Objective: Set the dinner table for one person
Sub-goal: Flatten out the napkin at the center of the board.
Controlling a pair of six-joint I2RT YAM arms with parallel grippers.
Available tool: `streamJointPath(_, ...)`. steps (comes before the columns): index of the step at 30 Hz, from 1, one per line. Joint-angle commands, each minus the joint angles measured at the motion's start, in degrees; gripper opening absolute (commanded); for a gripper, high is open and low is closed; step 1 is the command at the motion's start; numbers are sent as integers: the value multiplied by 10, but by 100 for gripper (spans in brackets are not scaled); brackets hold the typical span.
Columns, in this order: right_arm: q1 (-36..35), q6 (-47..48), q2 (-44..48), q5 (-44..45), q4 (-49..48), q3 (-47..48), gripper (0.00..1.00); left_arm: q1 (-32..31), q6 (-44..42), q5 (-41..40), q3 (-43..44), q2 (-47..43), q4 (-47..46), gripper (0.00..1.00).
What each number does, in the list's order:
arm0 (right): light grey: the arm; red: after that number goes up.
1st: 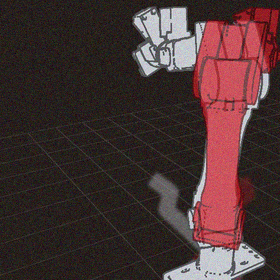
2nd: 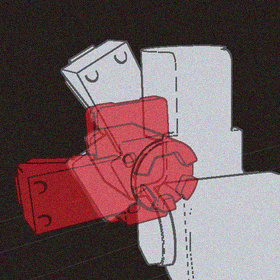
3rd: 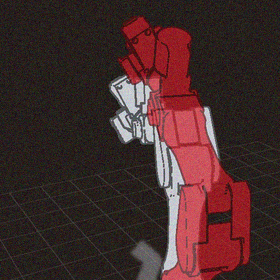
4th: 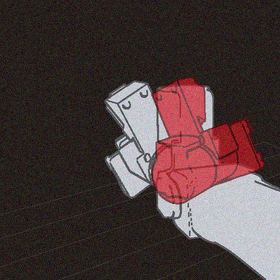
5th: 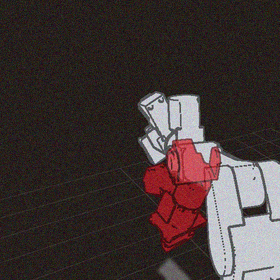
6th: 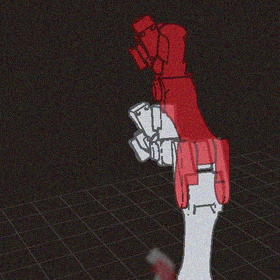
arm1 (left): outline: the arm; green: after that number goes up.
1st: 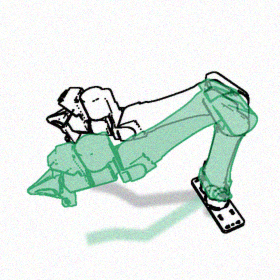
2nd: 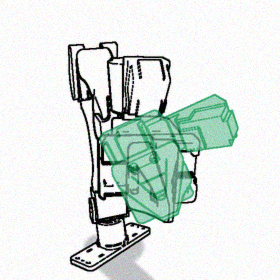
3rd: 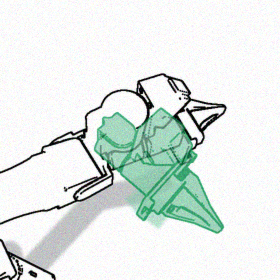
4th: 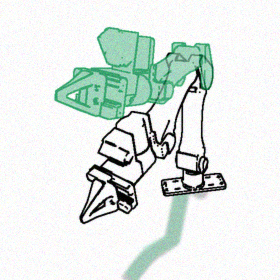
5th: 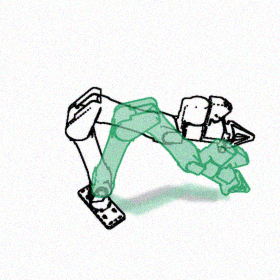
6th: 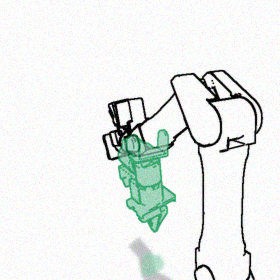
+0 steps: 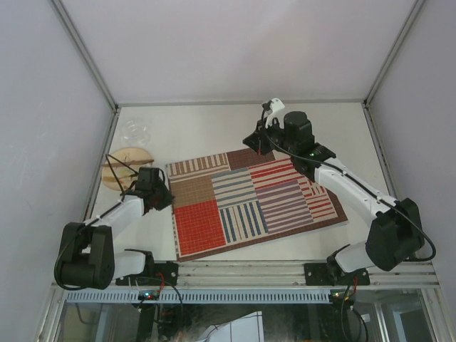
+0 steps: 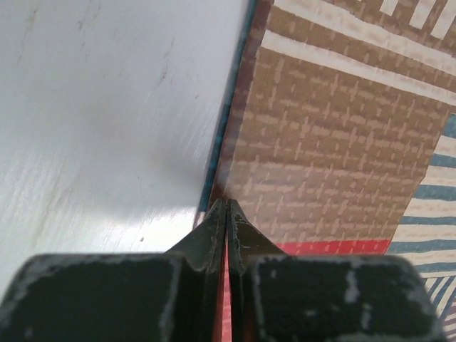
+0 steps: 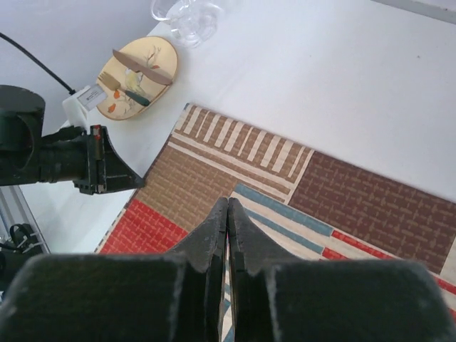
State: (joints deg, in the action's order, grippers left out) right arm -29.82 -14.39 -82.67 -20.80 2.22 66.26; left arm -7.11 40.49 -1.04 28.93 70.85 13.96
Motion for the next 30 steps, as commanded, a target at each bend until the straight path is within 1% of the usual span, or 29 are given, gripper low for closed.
streamJointPath(1, -2, -38, 33, 10, -57, -36, 0, -1, -12, 8, 35, 20, -18, 4)
streamJointPath(7, 7, -52, 60, 6, -70, -63, 0, -1, -11, 11, 43, 47, -16, 3)
streamJointPath(9, 9, -52, 62, 2, -68, -65, 0, -7, -2, 3, 38, 32, -13, 1)
streamJointPath(14, 14, -58, 58, -5, -83, -79, 0, -27, -4, -59, 34, -28, 25, 0)
streamJointPath(20, 12, -75, 47, -12, -100, -92, 0, -33, -17, -101, 29, -45, 58, 0)
streamJointPath(25, 14, -80, 54, -2, -100, -104, 0, -43, -17, -120, 22, -33, 70, 0)
streamJointPath(30, 15, -89, 66, -5, -104, -117, 0, -49, -15, -104, 19, -5, 61, 0)
